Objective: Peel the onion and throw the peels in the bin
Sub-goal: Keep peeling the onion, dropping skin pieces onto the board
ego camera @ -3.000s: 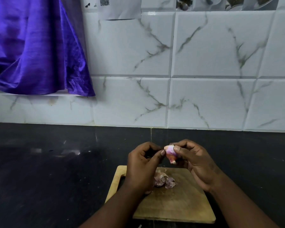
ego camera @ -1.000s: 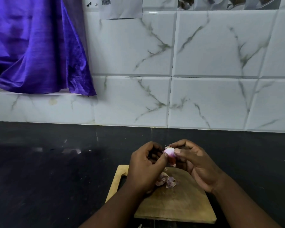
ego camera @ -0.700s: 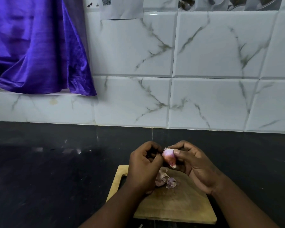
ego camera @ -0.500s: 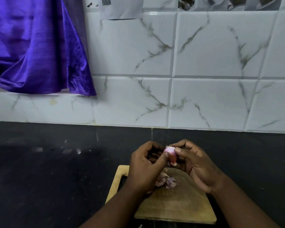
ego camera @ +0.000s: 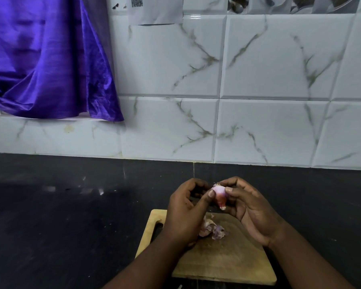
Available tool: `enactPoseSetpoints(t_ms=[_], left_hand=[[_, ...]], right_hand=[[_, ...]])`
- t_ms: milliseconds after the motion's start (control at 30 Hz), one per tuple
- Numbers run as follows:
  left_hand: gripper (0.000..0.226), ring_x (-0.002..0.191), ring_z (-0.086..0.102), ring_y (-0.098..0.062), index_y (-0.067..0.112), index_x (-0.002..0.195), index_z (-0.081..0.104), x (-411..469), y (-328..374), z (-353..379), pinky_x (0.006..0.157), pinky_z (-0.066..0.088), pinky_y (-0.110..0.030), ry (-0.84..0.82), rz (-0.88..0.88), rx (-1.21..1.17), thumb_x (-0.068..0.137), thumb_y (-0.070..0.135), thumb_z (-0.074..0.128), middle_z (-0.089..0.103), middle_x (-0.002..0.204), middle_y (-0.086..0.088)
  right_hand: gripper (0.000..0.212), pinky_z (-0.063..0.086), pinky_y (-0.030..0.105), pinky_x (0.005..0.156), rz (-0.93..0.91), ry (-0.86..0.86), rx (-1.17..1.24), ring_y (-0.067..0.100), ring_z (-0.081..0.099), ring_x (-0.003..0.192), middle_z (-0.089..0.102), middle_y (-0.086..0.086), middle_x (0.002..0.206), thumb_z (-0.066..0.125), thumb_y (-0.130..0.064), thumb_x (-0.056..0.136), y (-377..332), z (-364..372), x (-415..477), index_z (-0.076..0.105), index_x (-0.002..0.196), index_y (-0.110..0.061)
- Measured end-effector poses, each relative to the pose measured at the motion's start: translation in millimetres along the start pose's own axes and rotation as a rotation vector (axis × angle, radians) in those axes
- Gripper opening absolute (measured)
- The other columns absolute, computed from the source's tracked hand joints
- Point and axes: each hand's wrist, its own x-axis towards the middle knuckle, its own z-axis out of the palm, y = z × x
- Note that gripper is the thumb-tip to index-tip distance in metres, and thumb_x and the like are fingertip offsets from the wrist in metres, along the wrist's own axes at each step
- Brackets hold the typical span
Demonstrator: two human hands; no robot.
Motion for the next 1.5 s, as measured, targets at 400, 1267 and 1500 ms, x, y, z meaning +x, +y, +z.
enactPoseSetpoints(t_ms=[400, 1267, 1500], left_hand=[[0.019, 0.090, 0.072, -0.017, 0.021, 0.090, 0.072, 6, -8, -2, 0.080, 0.061, -0.039, 0.074, 0.003, 0.013, 0.100, 0.005, 0.067, 0.075, 0.092, 0.003], [0.022, 0.083, 0.071, -0.007, 0.026, 0.093, 0.079, 6, -12, -5, 0.072, 0.058, -0.028, 0.109, -0.068, 0.077, 0.100, 0.010, 0.066, 0.077, 0.089, 0.006], [0.017, 0.102, 0.074, -0.012, 0.026, 0.108, 0.079, 0, -1, -2, 0.087, 0.063, -0.033, -0.004, 0.024, 0.017, 0.100, 0.014, 0.069, 0.078, 0.104, 0.009]], right_hand=[[0.053, 0.062, 0.032, 0.072, 0.061, -0.060, -0.056, 0.026, 0.072, 0.082, 0.072, 0.021, 0.104, 0.092, -0.020, 0.063, -1, 0, -3, 0.073, 0.110, -0.003], [0.034, 0.064, 0.030, 0.067, 0.052, -0.031, -0.041, 0.027, 0.072, 0.080, 0.071, 0.023, 0.097, 0.072, -0.025, 0.082, -6, 1, -4, 0.071, 0.105, 0.001], [0.043, 0.065, 0.034, 0.072, 0.067, -0.016, -0.073, 0.030, 0.071, 0.082, 0.070, 0.025, 0.099, 0.077, -0.021, 0.087, -2, -2, -1, 0.062, 0.112, 0.011]])
